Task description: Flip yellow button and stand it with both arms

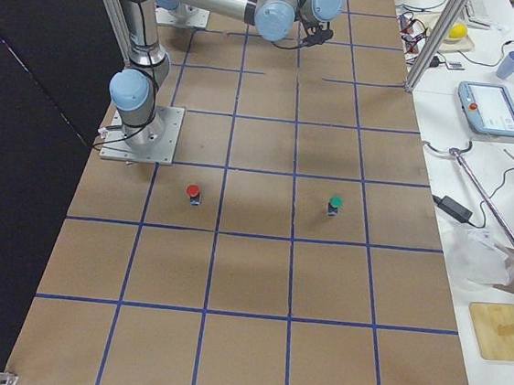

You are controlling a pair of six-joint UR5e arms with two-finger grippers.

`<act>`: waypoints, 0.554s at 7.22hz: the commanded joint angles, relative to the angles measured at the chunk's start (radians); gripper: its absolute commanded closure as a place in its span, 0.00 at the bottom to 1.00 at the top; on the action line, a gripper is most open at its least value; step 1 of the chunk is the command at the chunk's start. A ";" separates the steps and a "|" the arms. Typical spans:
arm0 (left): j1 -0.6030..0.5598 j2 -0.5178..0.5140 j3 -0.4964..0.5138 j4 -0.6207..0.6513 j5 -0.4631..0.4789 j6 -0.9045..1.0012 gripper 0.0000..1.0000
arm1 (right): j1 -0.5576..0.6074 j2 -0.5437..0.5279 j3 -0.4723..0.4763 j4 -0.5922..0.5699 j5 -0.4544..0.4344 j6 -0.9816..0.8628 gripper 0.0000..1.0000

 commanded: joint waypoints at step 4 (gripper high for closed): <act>-0.001 0.000 0.000 0.002 -0.010 -0.011 0.99 | -0.008 -0.006 -0.002 0.016 -0.001 0.001 0.59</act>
